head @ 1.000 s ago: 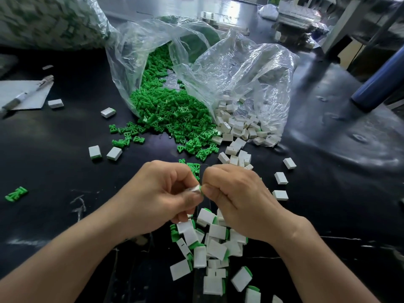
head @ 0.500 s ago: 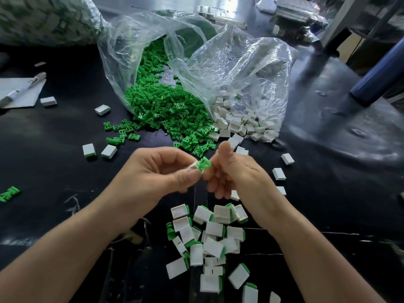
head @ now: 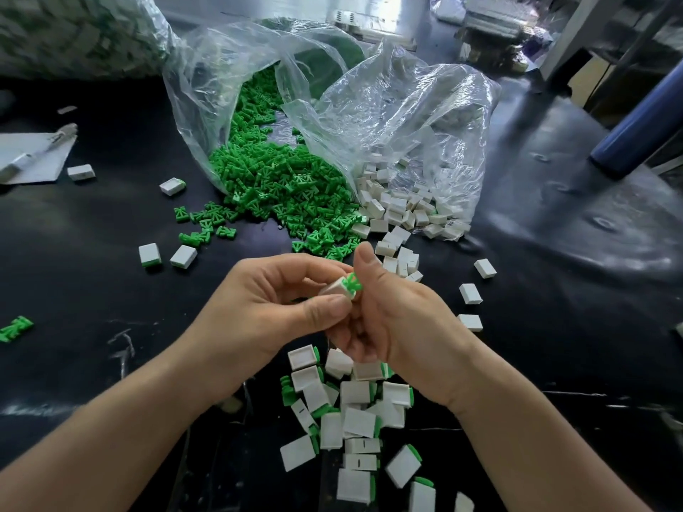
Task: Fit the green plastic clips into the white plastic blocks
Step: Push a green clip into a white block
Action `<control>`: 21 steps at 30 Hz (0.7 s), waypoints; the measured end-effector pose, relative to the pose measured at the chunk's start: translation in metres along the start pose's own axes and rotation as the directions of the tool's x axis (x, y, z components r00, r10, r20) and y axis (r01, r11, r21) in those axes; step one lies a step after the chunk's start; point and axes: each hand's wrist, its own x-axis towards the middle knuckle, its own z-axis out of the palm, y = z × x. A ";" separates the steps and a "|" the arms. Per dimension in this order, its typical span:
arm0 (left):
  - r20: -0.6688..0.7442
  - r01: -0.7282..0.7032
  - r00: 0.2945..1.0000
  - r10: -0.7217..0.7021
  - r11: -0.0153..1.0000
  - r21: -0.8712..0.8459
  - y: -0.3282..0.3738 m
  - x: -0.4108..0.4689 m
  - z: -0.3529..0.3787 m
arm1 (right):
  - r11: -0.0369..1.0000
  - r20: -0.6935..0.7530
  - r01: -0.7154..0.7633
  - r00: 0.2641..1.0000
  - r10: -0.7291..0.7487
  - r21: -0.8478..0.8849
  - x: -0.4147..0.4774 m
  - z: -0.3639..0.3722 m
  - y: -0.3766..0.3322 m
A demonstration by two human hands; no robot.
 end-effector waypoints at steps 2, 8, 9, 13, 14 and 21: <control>-0.010 -0.020 1.000 0.020 1.000 -0.007 -0.001 0.000 0.002 | 1.000 -0.022 0.000 1.000 0.000 -0.028 -0.001 0.000 0.000; -0.058 -0.029 0.998 0.029 0.999 -0.012 -0.004 0.000 0.003 | 0.998 -0.044 -0.008 0.999 0.005 -0.055 -0.005 0.007 -0.003; -0.057 -0.030 0.998 0.029 1.000 -0.008 -0.004 0.000 0.003 | 0.998 -0.044 -0.012 0.999 0.009 -0.059 -0.006 0.007 -0.004; -0.047 -0.039 0.998 0.039 0.999 -0.004 -0.005 0.000 0.002 | 0.997 -0.036 -0.015 0.999 0.013 -0.072 -0.008 0.009 -0.006; -0.046 -0.041 0.998 0.041 0.999 -0.003 -0.005 0.000 0.003 | 0.996 -0.029 -0.016 1.000 0.013 -0.084 -0.008 0.009 -0.006; -0.032 -0.051 0.998 0.051 0.999 0.011 -0.005 0.001 0.002 | 1.000 -0.034 -0.003 0.999 0.003 -0.006 -0.003 0.009 -0.003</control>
